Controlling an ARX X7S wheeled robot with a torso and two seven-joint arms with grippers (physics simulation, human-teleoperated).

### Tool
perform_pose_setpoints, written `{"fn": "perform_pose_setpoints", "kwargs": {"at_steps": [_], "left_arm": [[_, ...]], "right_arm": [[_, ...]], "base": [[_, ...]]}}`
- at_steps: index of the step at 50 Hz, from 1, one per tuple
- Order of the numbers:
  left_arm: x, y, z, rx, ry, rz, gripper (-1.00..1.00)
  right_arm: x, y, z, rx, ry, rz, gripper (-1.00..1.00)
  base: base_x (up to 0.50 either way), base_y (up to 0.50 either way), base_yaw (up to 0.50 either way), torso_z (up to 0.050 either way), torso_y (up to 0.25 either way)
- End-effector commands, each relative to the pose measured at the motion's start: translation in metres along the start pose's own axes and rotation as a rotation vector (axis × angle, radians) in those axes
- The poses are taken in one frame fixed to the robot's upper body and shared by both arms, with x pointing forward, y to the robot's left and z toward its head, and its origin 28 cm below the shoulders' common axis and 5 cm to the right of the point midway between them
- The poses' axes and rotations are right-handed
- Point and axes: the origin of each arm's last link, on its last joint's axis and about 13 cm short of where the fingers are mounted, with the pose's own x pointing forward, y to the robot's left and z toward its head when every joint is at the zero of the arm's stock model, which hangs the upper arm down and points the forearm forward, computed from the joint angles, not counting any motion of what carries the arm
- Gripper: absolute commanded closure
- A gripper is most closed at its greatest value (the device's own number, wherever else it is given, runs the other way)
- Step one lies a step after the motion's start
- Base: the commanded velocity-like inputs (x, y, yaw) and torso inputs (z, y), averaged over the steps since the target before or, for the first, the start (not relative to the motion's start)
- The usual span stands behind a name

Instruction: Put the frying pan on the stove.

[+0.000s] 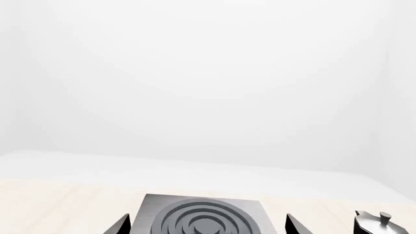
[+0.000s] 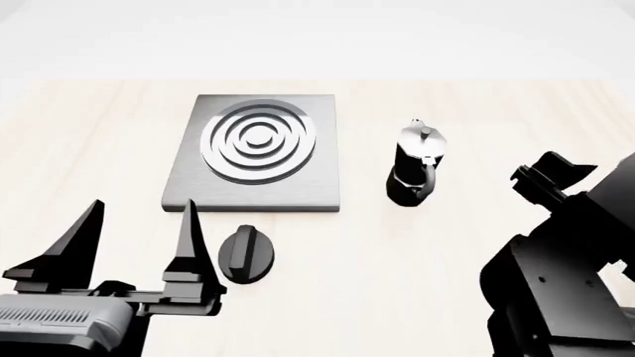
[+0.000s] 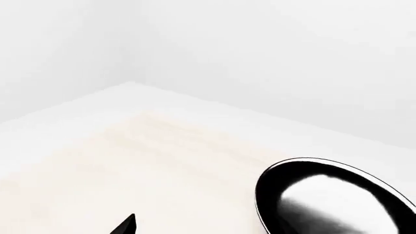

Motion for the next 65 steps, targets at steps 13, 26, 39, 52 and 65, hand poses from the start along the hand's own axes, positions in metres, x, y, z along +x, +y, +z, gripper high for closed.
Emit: {"fn": "perform_pose_setpoints", "kwargs": {"at_steps": [13,26,39,52,65], "left_arm": [[0.0,0.002,0.001,-0.004,-0.001,0.0,-1.0],[-0.001,0.002,0.004,-0.005,-0.008,0.002,-1.0],[-0.001,0.002,0.004,-0.007,-0.009,0.003,-1.0],[-0.001,0.003,0.003,-0.009,-0.009,0.004,-1.0],[-0.001,0.003,0.004,-0.008,-0.008,0.006,-1.0]], "right_arm": [[0.017,0.009,-0.02,0.02,0.143,-0.192,-1.0],[0.019,0.012,-0.016,0.081,0.241,-0.186,-1.0],[0.025,0.011,-0.014,0.081,0.331,-0.2,-1.0],[0.033,0.005,-0.011,0.062,0.373,-0.191,-1.0],[0.039,-0.001,-0.008,0.06,0.385,-0.198,-1.0]], "base": [[0.0,0.0,0.0,0.0,0.0],[0.0,0.0,0.0,0.0,0.0],[0.0,0.0,0.0,0.0,0.0],[0.0,0.0,0.0,0.0,0.0],[0.0,0.0,0.0,0.0,0.0]]}}
